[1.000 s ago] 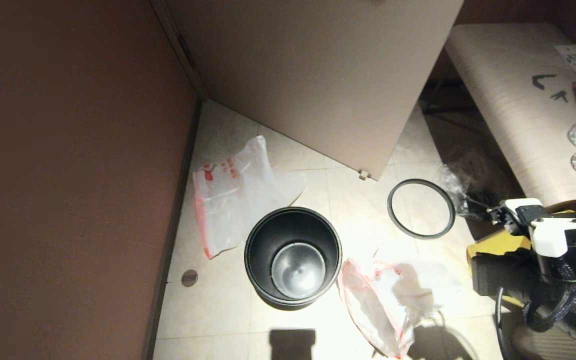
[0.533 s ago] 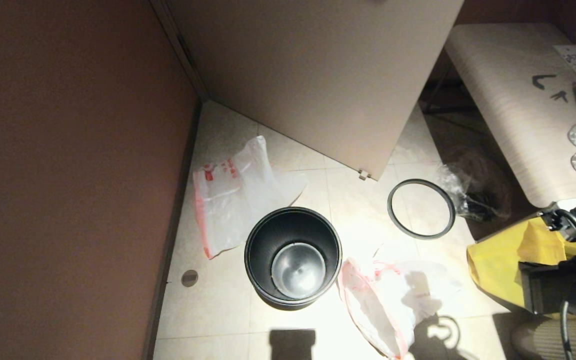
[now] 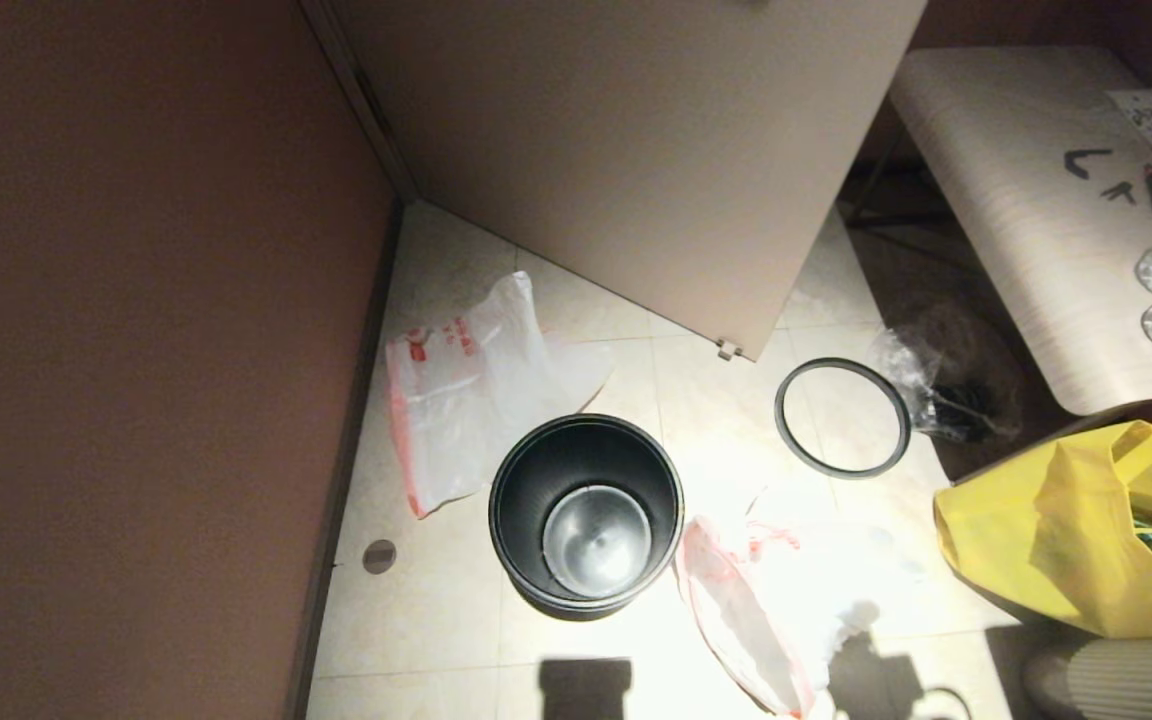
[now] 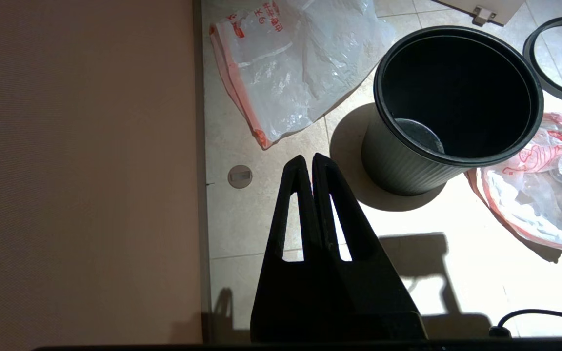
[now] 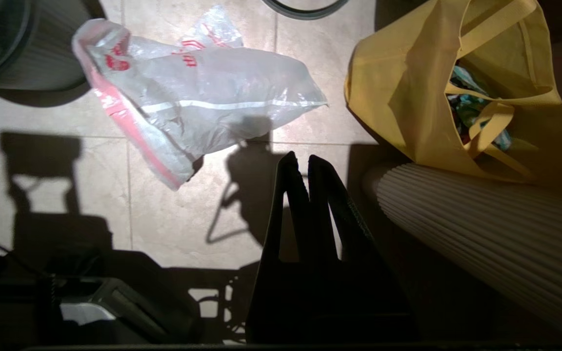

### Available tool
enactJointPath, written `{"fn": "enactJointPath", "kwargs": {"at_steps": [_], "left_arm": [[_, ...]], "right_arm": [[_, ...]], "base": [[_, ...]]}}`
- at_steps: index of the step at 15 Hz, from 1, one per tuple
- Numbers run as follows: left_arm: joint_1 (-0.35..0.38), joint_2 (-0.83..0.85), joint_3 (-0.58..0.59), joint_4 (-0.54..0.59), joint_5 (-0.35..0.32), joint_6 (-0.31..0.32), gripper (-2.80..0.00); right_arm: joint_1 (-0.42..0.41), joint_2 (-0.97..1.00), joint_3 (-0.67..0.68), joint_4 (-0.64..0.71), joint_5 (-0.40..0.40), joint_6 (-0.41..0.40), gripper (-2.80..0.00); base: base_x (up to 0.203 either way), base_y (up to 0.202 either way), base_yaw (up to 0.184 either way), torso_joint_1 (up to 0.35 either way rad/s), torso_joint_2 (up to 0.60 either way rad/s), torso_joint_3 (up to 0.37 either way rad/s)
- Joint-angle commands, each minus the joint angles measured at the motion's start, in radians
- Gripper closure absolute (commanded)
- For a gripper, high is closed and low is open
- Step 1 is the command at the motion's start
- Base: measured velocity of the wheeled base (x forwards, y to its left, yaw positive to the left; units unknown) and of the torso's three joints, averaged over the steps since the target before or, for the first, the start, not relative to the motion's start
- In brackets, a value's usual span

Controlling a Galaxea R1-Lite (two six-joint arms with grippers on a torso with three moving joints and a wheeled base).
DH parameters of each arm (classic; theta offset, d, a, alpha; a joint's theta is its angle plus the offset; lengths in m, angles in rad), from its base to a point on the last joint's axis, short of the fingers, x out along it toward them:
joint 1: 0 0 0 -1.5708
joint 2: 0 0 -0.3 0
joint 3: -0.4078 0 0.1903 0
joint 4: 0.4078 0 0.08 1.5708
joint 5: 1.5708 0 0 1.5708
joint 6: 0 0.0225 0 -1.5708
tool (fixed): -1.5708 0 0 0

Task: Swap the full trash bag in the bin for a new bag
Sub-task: Pick up a new trash bag

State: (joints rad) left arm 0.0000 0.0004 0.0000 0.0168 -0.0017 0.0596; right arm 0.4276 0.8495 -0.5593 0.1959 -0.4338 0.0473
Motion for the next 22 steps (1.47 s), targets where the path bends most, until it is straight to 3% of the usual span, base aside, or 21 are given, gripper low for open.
{"fn": "enactJointPath", "kwargs": {"at_steps": [1,3,7,17,19,22], "left_arm": [[0.0,0.0,0.006,0.0,0.0,0.0,0.0],[0.0,0.0,0.006,0.0,0.0,0.0,0.0],[0.0,0.0,0.006,0.0,0.0,0.0,0.0],[0.0,0.0,0.006,0.0,0.0,0.0,0.0],[0.0,0.0,0.006,0.0,0.0,0.0,0.0],[0.0,0.0,0.006,0.0,0.0,0.0,0.0]], "right_arm": [[0.004,-0.154,-0.011,0.078,0.026,-0.011,0.0],[0.007,-0.248,-0.035,0.198,0.057,-0.032,0.0],[-0.003,-0.383,-0.043,0.276,0.067,-0.037,0.0],[-0.221,-0.568,-0.014,0.284,0.124,-0.019,0.0],[-0.238,-0.571,-0.009,0.284,0.17,0.033,0.0],[-0.277,-0.571,-0.004,0.284,0.179,0.023,0.0]], "base": [[0.0,0.0,0.0,0.0,0.0,0.0],[0.0,0.0,0.0,0.0,0.0,0.0],[0.0,0.0,0.0,0.0,0.0,0.0],[0.0,0.0,0.0,0.0,0.0,0.0],[0.0,0.0,0.0,0.0,0.0,0.0],[0.0,0.0,0.0,0.0,0.0,0.0]]}}
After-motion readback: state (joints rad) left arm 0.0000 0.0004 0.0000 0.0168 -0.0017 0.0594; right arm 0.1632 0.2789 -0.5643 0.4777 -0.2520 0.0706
